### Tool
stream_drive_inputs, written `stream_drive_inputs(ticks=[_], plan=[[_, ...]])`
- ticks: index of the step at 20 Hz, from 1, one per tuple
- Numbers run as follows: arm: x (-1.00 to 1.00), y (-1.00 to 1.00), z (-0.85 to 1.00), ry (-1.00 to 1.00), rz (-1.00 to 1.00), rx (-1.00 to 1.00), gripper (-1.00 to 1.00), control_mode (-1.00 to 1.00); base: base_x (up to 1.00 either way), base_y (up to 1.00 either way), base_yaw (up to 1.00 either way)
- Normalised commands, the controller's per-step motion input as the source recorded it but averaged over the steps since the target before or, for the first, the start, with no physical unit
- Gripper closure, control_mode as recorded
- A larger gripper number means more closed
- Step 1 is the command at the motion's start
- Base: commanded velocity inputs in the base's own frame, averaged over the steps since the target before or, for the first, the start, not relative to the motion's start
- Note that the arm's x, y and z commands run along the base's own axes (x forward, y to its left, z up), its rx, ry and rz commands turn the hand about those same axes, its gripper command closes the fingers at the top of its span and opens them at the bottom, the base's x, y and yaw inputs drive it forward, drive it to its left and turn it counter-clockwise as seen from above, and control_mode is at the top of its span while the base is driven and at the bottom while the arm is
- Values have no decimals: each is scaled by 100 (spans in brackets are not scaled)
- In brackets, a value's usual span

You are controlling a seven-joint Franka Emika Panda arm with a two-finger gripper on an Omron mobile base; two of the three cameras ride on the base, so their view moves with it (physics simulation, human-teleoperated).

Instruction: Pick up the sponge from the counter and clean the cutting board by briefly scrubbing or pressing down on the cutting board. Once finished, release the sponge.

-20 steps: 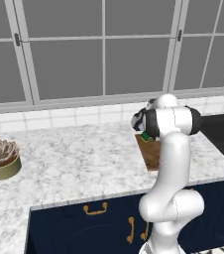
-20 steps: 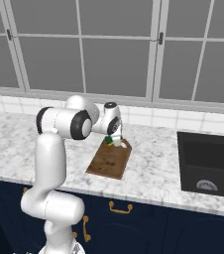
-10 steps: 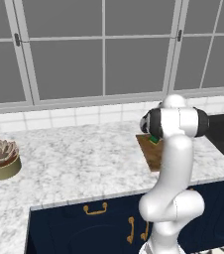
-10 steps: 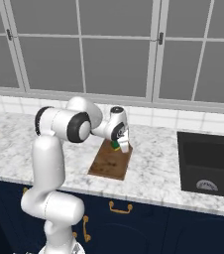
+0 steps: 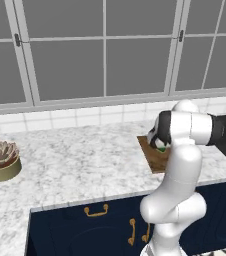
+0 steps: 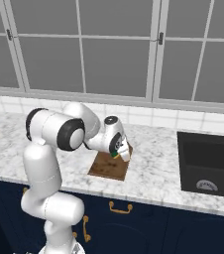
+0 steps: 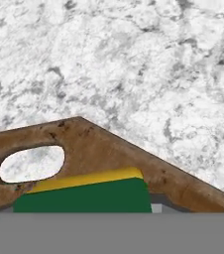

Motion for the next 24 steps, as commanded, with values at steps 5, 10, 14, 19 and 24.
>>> stream_drive_inputs(ticks=[5, 10, 14, 19, 24], plan=[[-98, 0, -54, 0, 18, -12, 100, -100, 0, 0, 0], [-100, -1, -71, -12, 18, -9, 100, -100, 0, 0, 0], [-100, -17, -75, -19, 18, -1, 100, -100, 0, 0, 0], [-96, -47, -38, -4, 15, 0, 100, -100, 0, 0, 0], [-70, -53, -3, 11, 11, -1, 100, -100, 0, 0, 0]])
